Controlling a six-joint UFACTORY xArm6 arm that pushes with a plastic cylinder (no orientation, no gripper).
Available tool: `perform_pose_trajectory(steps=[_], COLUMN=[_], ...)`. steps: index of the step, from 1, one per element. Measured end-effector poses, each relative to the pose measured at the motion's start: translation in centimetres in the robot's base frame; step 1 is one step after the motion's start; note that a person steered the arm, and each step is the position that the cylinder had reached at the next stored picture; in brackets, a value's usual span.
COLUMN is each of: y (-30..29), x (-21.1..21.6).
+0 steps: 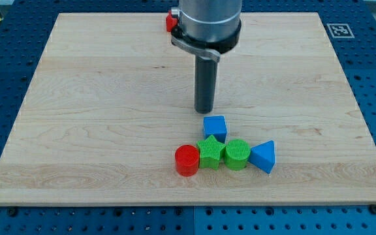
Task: Move the blue cube above the green circle
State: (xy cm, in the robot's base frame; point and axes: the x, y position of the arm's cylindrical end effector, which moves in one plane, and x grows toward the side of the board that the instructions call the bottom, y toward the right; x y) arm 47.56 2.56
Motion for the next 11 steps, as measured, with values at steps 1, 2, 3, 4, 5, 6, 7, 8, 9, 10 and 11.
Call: perform_pose_trajectory(steps=[1,2,3,4,5,6,7,8,9,10,11], y=[0.2,0.3,-1.0,-5.5,-3.9,-2.6,-2.2,-2.0,-0.4,-0.4,0.3], x=[1.5,3.3,4.0,4.0,4.5,4.9,5.5,5.6,6.2,6.2,5.7])
